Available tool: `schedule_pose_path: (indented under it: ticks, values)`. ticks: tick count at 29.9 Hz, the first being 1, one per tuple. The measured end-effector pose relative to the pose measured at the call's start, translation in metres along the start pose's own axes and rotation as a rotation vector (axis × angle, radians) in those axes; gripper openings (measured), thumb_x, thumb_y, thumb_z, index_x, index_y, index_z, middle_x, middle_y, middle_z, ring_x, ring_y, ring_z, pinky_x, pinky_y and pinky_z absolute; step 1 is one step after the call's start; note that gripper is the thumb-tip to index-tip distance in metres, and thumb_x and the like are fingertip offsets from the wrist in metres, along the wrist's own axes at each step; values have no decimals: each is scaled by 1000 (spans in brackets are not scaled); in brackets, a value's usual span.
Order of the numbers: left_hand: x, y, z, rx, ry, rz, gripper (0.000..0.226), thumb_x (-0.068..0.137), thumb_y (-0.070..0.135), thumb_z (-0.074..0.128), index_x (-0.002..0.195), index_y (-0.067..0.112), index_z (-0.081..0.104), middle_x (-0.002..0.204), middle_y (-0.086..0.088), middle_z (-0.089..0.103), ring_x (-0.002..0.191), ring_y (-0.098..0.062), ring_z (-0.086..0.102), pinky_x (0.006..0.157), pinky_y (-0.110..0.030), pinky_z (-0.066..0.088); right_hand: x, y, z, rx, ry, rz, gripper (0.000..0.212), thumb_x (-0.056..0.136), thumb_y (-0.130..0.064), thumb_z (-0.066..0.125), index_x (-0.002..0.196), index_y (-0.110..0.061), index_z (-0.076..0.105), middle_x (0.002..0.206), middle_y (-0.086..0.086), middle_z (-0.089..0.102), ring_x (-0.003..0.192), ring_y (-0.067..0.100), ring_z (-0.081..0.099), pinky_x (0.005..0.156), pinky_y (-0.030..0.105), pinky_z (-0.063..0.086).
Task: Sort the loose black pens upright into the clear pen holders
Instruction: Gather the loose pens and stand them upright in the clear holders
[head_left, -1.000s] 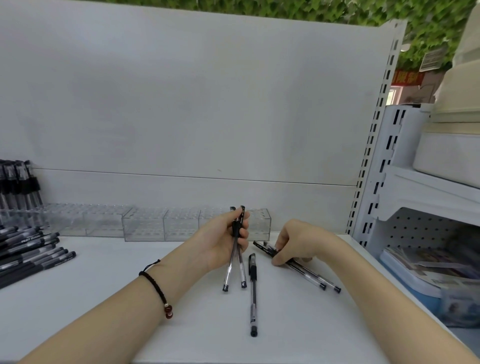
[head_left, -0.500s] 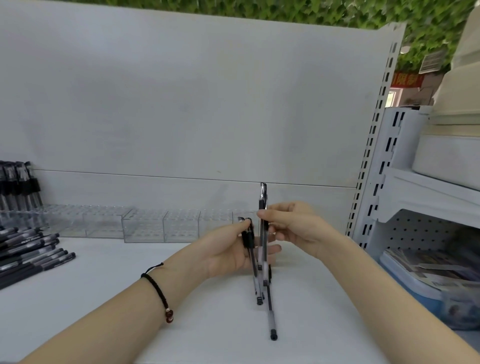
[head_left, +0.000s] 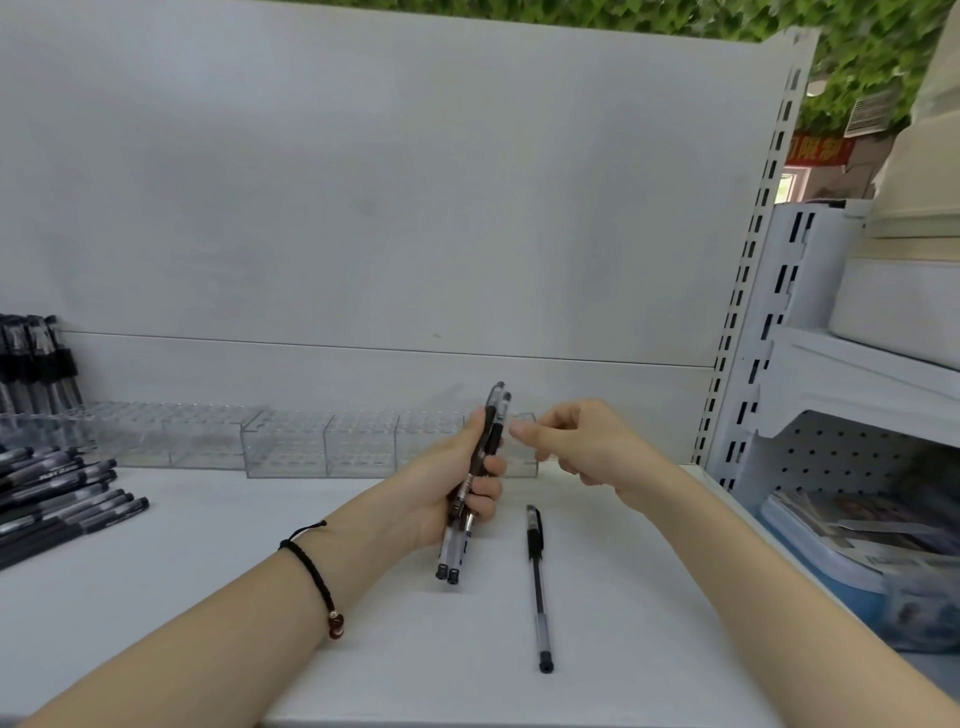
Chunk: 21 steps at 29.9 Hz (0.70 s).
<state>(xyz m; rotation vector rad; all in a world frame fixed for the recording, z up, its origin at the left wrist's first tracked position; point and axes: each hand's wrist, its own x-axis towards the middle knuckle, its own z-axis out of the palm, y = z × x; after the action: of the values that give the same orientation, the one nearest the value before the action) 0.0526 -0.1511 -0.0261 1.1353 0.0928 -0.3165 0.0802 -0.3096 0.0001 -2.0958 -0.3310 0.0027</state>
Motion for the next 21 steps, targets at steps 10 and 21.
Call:
schedule_pose_path:
  ticks: [10, 21]
  values:
    - [-1, 4, -4, -122, -18, 90, 16, 98, 21, 54, 88, 10, 48, 63, -1, 53, 43, -10, 43, 39, -19, 41, -10, 6, 10, -609, -233, 120, 36, 68, -45, 79, 61, -16, 59, 56, -5, 57, 52, 11, 48, 54, 22, 38]
    - [-11, 2, 7, -37, -97, 134, 16, 100, 8, 47, 108, 0, 57, 80, -11, 72, 70, -26, 73, 58, -32, 60, -9, -16, -8, 391, -15, 7, 16, 91, -19, 62, 80, -8, 68, 72, 2, 71, 44, 8, 38, 41, 18, 25]
